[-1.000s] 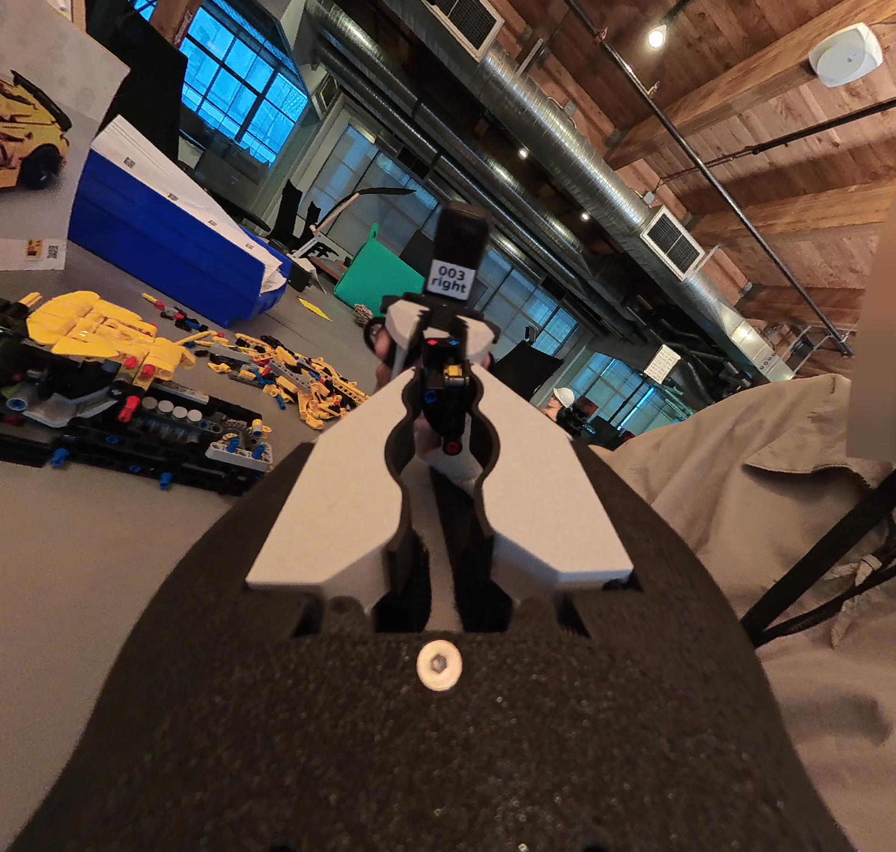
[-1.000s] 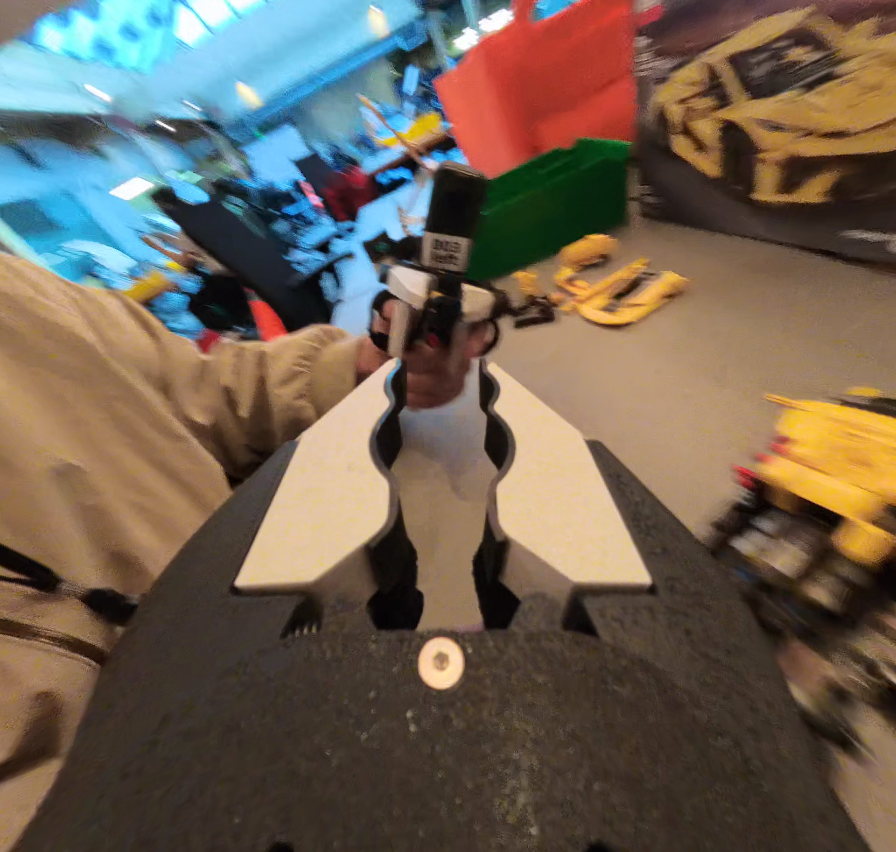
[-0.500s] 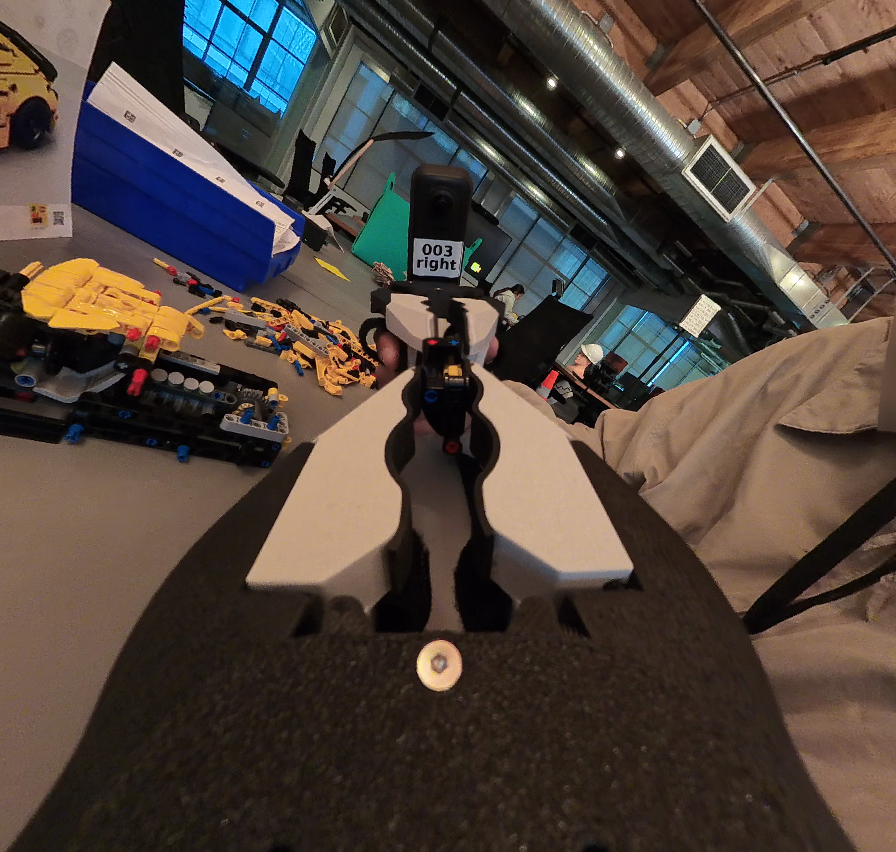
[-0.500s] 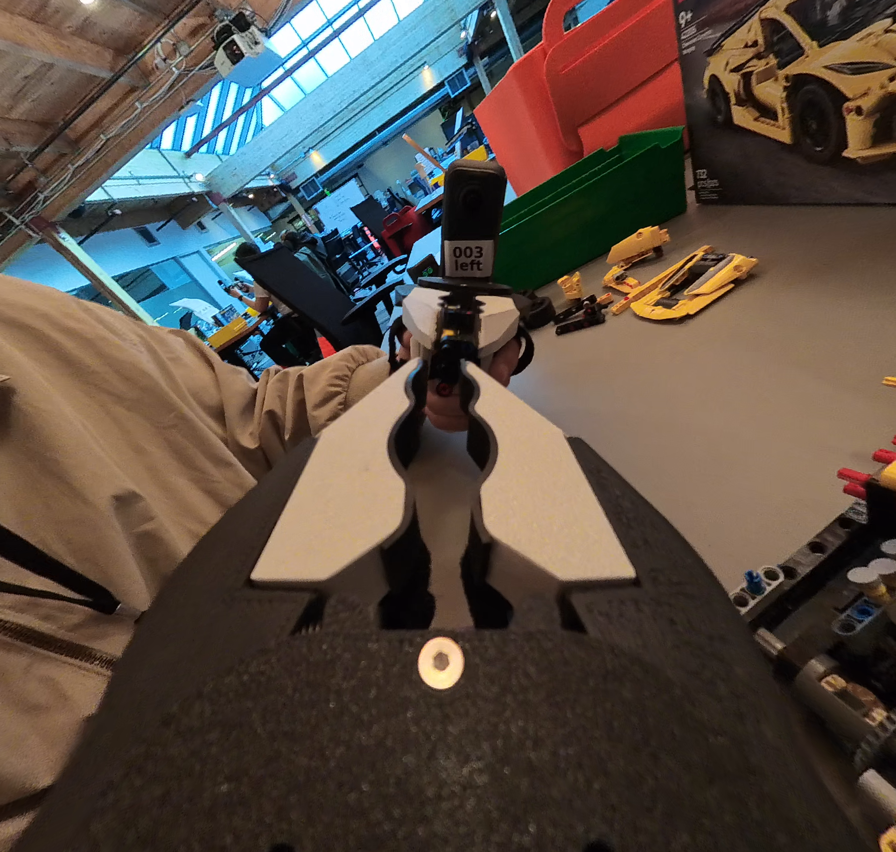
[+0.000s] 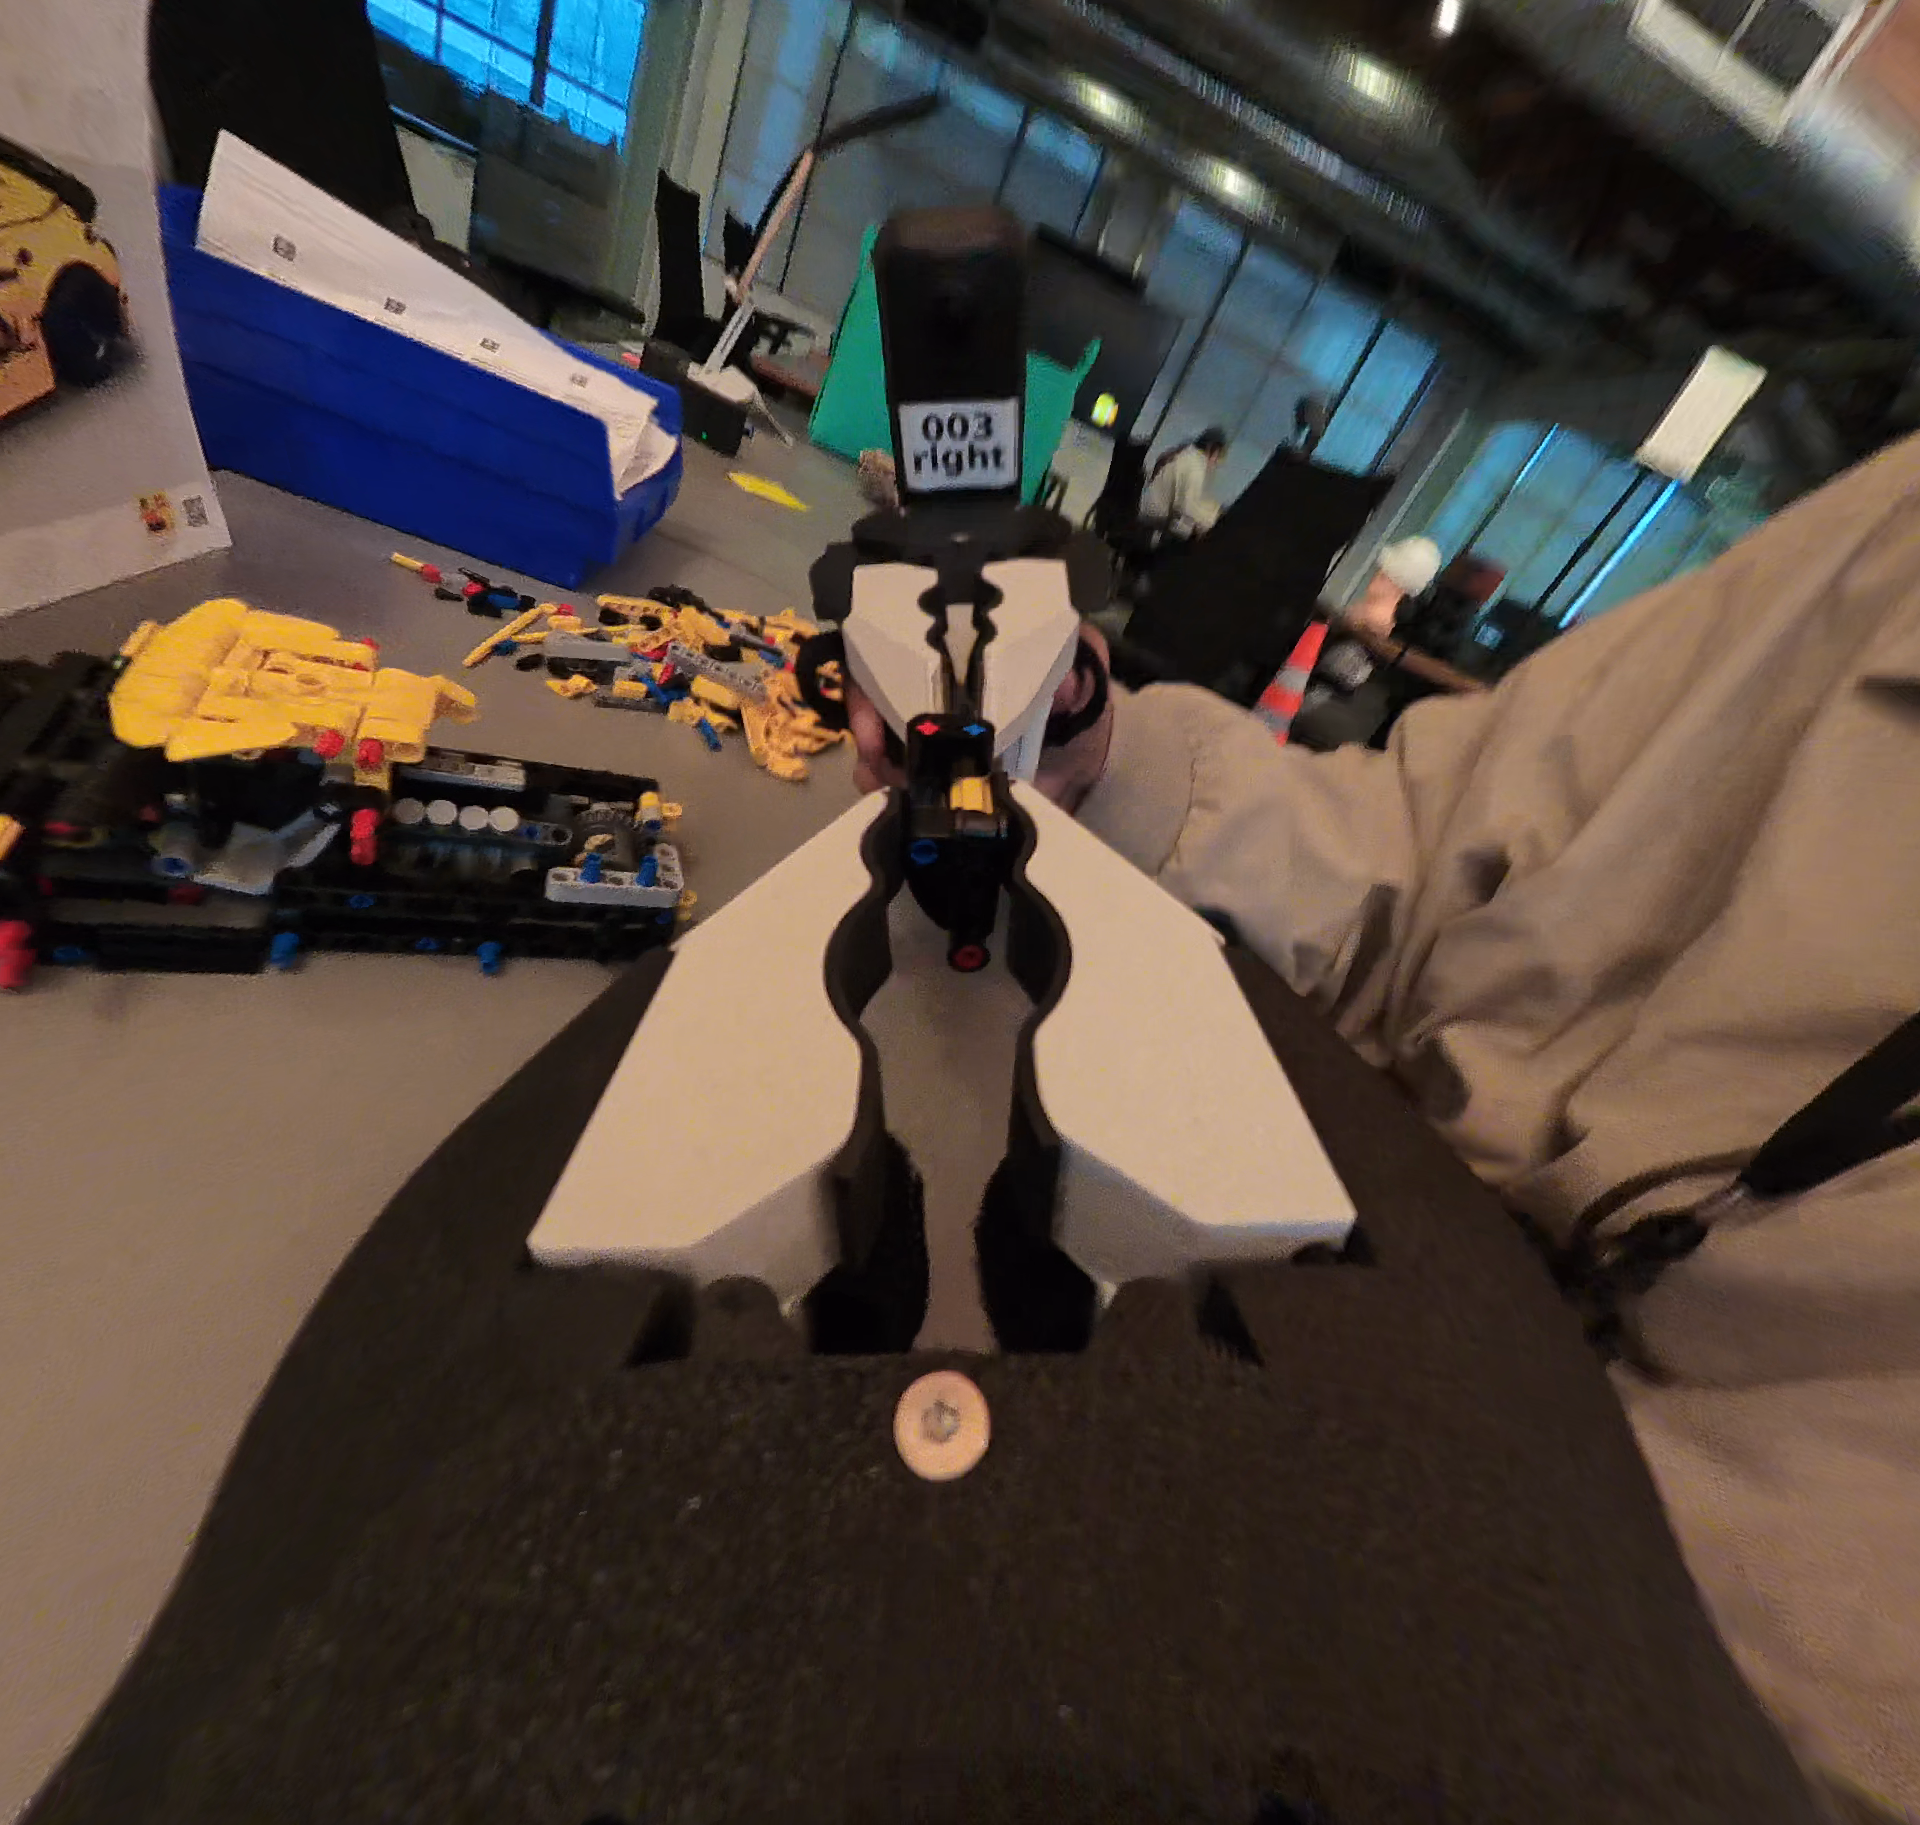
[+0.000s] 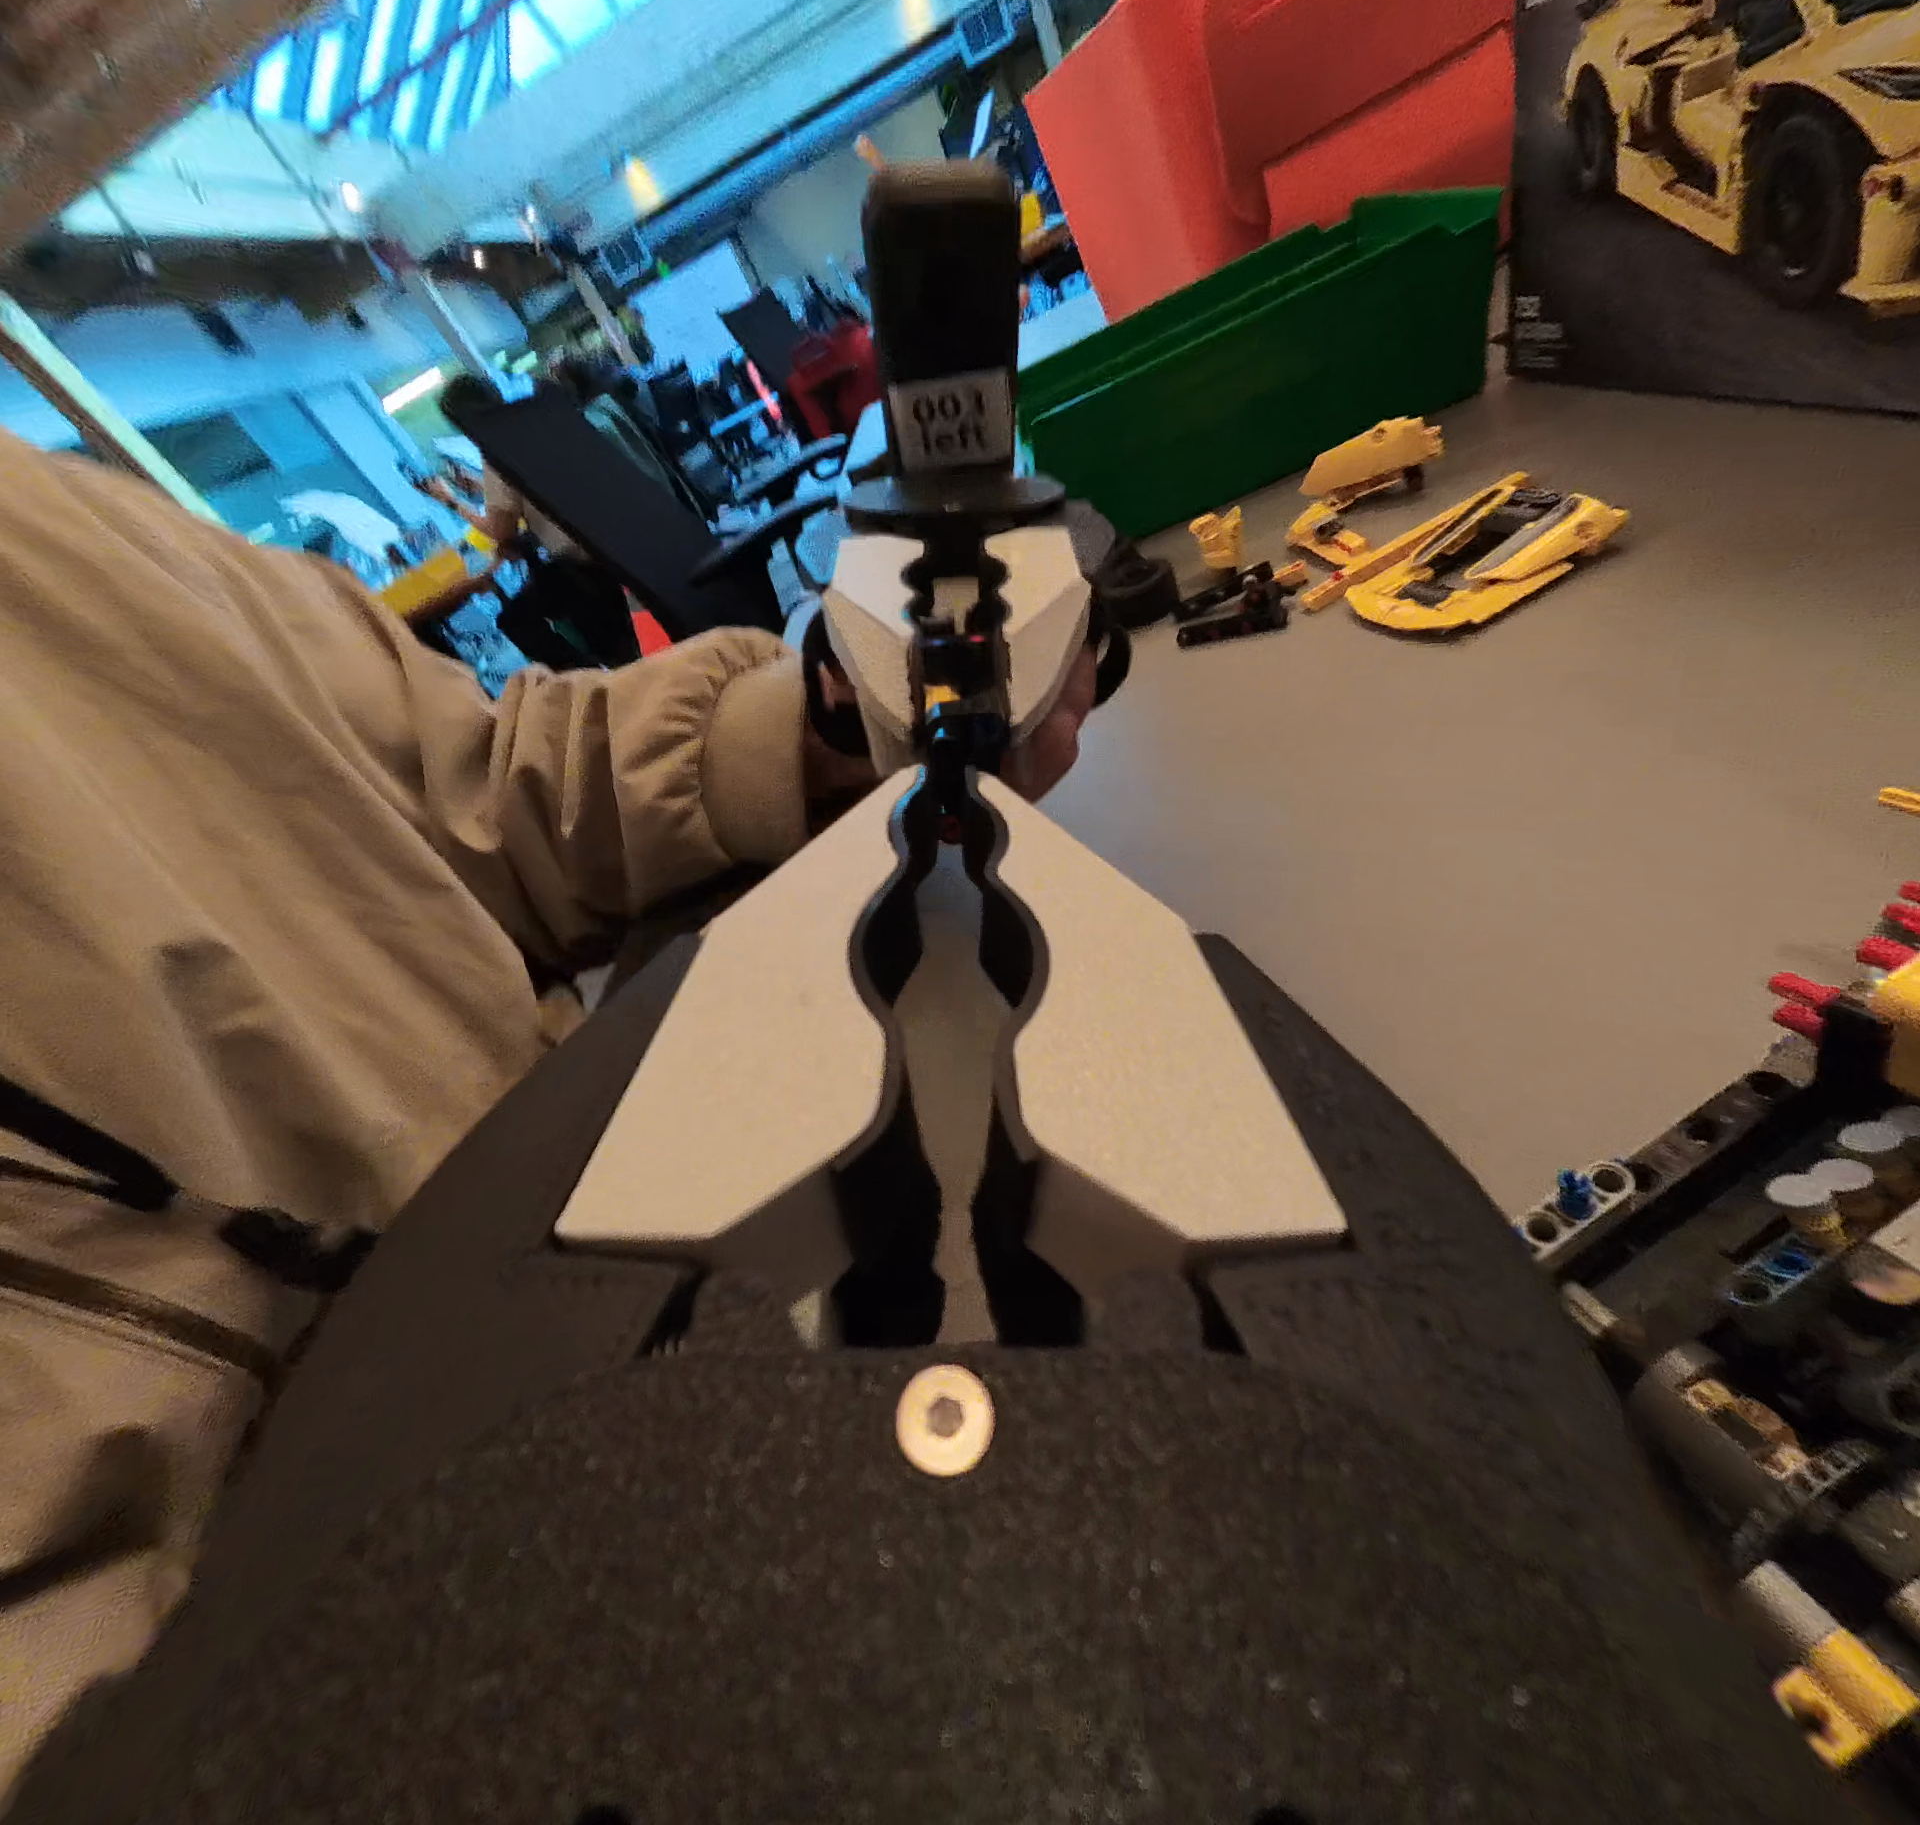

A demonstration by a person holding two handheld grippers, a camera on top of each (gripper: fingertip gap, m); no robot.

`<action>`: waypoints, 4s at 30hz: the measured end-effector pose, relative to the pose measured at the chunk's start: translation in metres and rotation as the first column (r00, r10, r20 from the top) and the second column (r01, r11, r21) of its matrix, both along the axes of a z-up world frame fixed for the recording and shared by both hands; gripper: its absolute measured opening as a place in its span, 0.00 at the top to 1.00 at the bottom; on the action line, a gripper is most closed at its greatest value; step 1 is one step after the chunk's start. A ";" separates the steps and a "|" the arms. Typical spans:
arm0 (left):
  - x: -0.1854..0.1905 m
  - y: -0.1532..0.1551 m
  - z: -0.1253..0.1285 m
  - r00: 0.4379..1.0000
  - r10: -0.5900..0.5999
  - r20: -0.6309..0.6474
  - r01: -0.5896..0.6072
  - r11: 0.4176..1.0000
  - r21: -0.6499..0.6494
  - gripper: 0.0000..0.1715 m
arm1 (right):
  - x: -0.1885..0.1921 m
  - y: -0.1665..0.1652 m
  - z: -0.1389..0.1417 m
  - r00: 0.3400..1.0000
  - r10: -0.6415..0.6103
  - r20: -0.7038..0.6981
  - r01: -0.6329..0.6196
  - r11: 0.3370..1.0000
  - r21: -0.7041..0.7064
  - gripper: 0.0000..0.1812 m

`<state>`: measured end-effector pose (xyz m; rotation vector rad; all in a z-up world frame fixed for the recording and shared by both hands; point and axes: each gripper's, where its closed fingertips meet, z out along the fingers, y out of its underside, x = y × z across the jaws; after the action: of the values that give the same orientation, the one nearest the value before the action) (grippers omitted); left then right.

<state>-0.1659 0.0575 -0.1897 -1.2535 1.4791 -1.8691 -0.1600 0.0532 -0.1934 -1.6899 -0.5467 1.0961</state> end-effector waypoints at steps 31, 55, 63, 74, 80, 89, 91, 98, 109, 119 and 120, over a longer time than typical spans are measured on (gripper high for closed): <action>-0.011 0.018 0.010 0.998 0.045 0.049 -0.038 0.990 -0.135 0.91 | 0.041 -0.009 0.037 0.991 -0.118 -0.057 0.123 0.989 0.080 0.91; -0.011 0.002 0.004 0.999 0.012 0.035 -0.012 1.000 -0.017 0.91 | -0.011 0.004 0.008 0.999 -0.015 -0.035 0.015 1.000 -0.006 0.96; -0.009 0.000 -0.002 1.000 0.008 0.009 -0.008 1.000 0.003 0.91 | -0.010 0.003 0.007 1.000 -0.012 -0.024 0.012 1.000 0.004 0.96; -0.006 -0.004 0.002 0.999 0.014 0.038 -0.016 0.999 0.043 0.91 | -0.006 -0.002 0.005 0.996 -0.019 0.085 0.013 0.998 0.068 0.99; -0.009 -0.007 0.006 0.998 0.007 0.065 -0.011 0.998 0.068 0.91 | -0.007 -0.008 0.007 0.997 0.013 0.070 -0.019 0.997 0.081 0.99; -0.061 0.081 0.055 0.930 0.259 0.262 -0.214 0.959 -0.187 0.91 | 0.162 -0.030 0.018 0.918 -0.396 0.029 0.392 0.916 0.085 1.00; -0.036 0.055 0.042 0.964 0.176 0.202 -0.148 0.978 -0.148 0.91 | 0.169 -0.025 -0.002 0.892 -0.442 0.093 0.440 0.897 0.044 1.00; -0.010 0.005 0.012 0.994 0.056 0.094 -0.057 0.998 0.003 0.91 | 0.013 -0.017 0.010 0.998 -0.058 0.010 0.057 0.996 0.063 0.85; -0.010 -0.006 0.010 0.996 0.009 0.086 -0.009 1.000 0.002 0.91 | -0.009 -0.007 0.014 0.998 -0.059 0.004 0.059 0.992 0.115 0.94; -0.008 -0.010 0.004 0.998 0.014 0.069 -0.018 0.998 0.063 0.91 | -0.009 -0.007 0.014 0.998 -0.053 -0.029 0.055 0.994 0.099 0.99; -0.008 -0.011 0.003 0.997 0.022 0.069 -0.028 0.995 0.093 0.91 | -0.008 -0.007 0.015 0.998 -0.050 -0.045 0.054 0.994 0.098 0.99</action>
<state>-0.1737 0.0468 -0.1862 -1.1488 1.4905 -1.7870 -0.1680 0.0463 -0.1786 -1.5824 -0.5189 1.0481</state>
